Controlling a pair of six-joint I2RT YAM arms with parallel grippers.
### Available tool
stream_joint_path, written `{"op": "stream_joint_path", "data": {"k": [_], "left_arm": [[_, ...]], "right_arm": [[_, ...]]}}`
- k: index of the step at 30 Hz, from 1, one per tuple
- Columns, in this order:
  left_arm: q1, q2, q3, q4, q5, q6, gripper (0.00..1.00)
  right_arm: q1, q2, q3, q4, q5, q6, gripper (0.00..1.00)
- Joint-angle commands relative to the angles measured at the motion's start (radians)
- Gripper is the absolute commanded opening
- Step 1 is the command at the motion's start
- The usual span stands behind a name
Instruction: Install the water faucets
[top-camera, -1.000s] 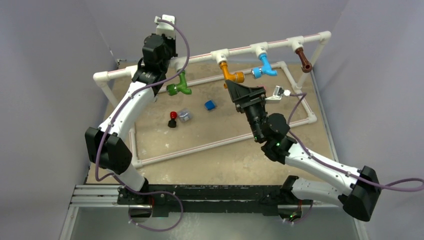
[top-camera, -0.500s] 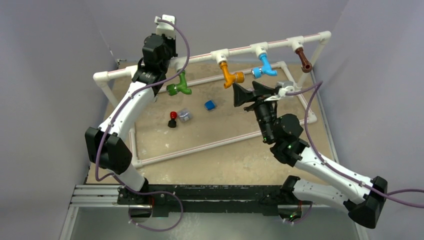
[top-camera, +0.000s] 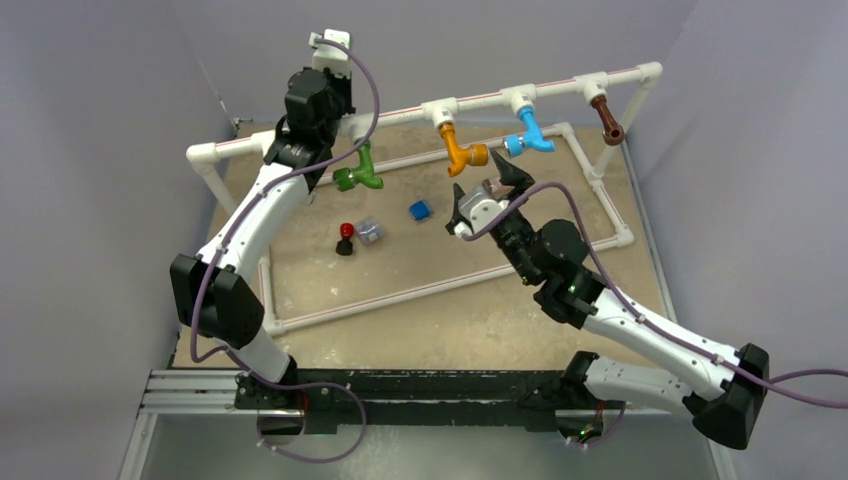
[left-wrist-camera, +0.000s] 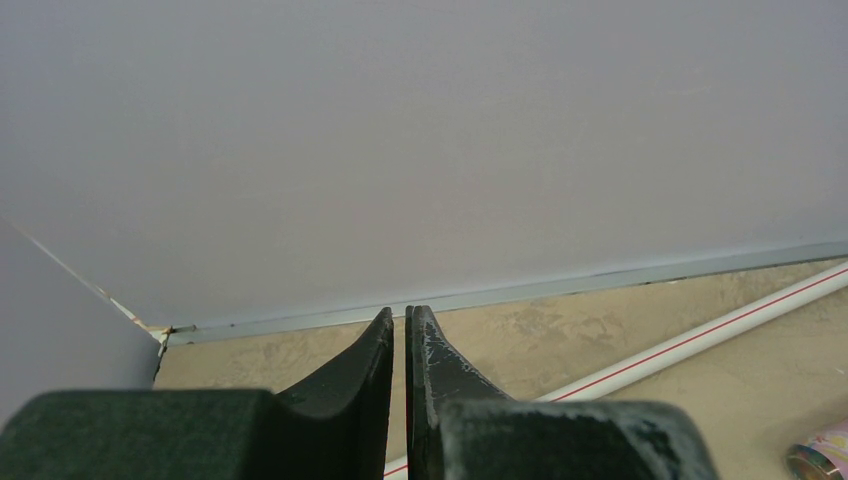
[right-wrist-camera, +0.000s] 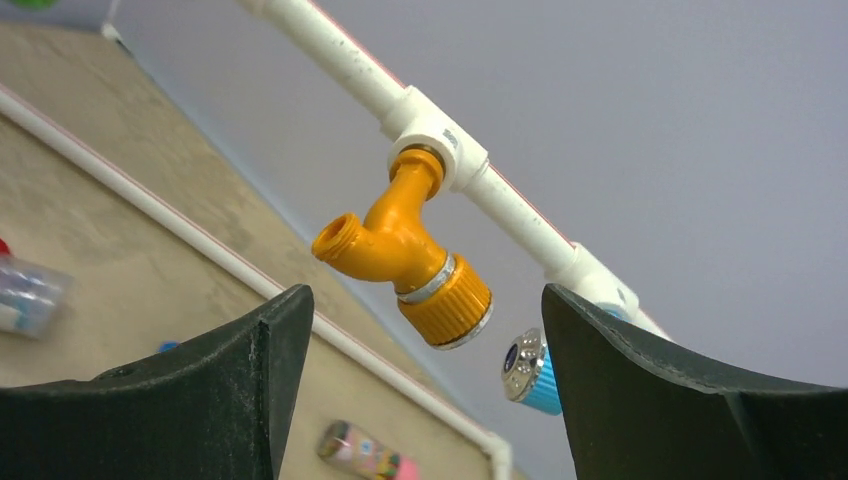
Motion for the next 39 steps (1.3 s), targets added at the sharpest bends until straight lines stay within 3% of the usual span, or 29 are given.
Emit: {"op": "stream_joint_path", "data": {"k": [1, 11, 17, 28, 30, 33, 34, 39], "left_arm": [[-0.009, 0.042, -0.059, -0.127, -0.006, 0.004, 0.07], [-0.009, 0.045, -0.059, -0.127, -0.006, 0.005, 0.08], [-0.009, 0.045, -0.061, -0.123, -0.011, 0.009, 0.08], [-0.009, 0.044, -0.061, -0.123, -0.012, 0.010, 0.08], [-0.009, 0.042, -0.061, -0.124, -0.012, 0.011, 0.08], [-0.009, 0.040, -0.061, -0.122, -0.012, 0.011, 0.08], [-0.009, 0.041, -0.061, -0.122, -0.012, 0.011, 0.08], [-0.009, 0.040, -0.061, -0.122, -0.012, 0.011, 0.08]], "right_arm": [[0.016, 0.037, 0.039, 0.020, -0.001, -0.346, 0.85], [0.042, 0.183, 0.023, 0.336, 0.109, -0.625, 0.83], [0.041, 0.274, 0.053, 0.403, 0.147, -0.649, 0.75], [0.040, 0.375, 0.117, 0.449, 0.183, -0.634, 0.41], [0.040, 0.379, 0.120, 0.453, 0.194, -0.612, 0.30], [0.040, 0.382, 0.121, 0.457, 0.213, -0.551, 0.04], [0.040, 0.384, 0.121, 0.462, 0.221, -0.524, 0.00], [0.040, 0.399, 0.097, 0.557, 0.293, -0.406, 0.00]]}}
